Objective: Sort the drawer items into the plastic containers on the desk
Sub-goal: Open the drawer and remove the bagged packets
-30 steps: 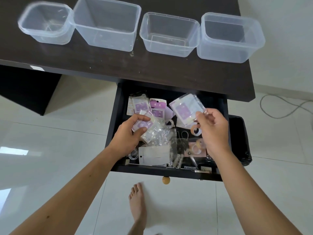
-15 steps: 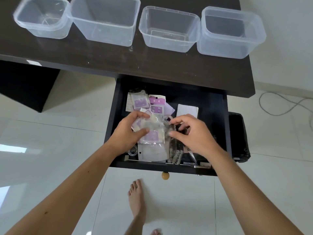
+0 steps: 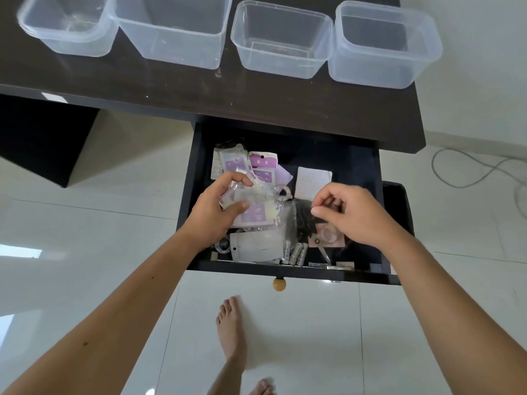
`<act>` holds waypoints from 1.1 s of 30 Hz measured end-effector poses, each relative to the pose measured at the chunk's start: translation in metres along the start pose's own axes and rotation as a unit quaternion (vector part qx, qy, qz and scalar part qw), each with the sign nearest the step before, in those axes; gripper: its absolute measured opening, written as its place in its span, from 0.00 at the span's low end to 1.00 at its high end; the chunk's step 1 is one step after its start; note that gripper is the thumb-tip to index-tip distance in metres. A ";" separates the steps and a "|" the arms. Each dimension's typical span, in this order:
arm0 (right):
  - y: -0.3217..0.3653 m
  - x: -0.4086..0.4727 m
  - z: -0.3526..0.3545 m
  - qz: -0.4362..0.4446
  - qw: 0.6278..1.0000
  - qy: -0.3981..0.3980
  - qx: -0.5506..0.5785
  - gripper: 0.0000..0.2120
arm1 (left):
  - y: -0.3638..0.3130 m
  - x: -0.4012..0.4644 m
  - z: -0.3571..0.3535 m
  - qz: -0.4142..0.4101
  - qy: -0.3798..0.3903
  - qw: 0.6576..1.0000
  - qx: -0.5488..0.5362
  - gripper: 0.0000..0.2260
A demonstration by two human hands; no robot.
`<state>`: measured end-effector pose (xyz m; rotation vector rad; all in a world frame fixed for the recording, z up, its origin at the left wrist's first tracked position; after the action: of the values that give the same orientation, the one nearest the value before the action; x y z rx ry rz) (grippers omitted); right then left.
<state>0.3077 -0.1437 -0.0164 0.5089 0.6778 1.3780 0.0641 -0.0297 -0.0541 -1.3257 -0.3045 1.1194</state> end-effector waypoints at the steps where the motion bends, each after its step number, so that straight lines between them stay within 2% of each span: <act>1: 0.006 0.000 0.007 -0.002 0.999 -0.022 0.031 0.05 | -0.002 -0.001 0.001 0.001 -0.002 1.000 -0.011 0.15; 5: 0.023 0.006 0.020 0.005 0.991 -0.092 0.099 0.04 | -0.001 -0.002 0.005 0.017 -0.024 0.999 -0.031 0.09; 10: 0.022 0.014 0.024 -0.023 0.958 -0.192 0.214 0.04 | 0.004 -0.001 0.008 0.035 -0.052 0.998 -0.008 0.08; 12: 0.021 0.017 0.011 -0.046 0.947 -0.198 0.250 0.03 | 0.001 -0.001 0.007 0.025 -0.044 0.999 -0.011 0.07; 14: 0.023 0.022 -0.009 -0.063 0.949 -0.171 0.257 0.02 | -0.001 -0.002 0.005 0.018 -0.027 0.999 -0.018 0.06; 18: 0.032 0.031 -0.045 -0.058 0.959 -0.130 0.244 0.08 | -0.005 -0.005 0.005 0.015 -0.014 0.999 -0.033 0.14; 21: 0.036 0.036 -0.056 -0.044 0.971 -0.114 0.204 0.09 | -0.006 -0.007 0.006 0.008 -0.032 0.999 -0.015 0.13; 23: 0.034 0.039 -0.053 -0.057 0.974 -0.132 0.177 0.09 | -0.012 -0.011 0.015 0.005 -0.057 0.998 0.037 0.12; 27: 0.022 0.054 -0.053 -0.091 0.979 -0.164 0.084 0.10 | -0.016 -0.019 0.044 0.002 -0.055 0.992 0.110 0.20; 33: 0.011 0.072 -0.067 -0.121 0.981 -0.151 0.004 0.20 | 0.003 -0.022 0.058 0.002 -0.037 0.999 0.039 0.20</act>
<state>0.2572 -0.0748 -0.0669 0.6073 0.4781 1.0433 0.0088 -0.0120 -0.0306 -1.2172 -0.3103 1.1740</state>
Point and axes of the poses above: each hand's wrist, its own x-axis towards the middle knuckle, its own z-axis out of the back of the hand, y = z × x, the point moved 7 cm from there along x, towards the middle knuckle, and after that the axes turned 14 degrees about z, right-handed, at the moved point
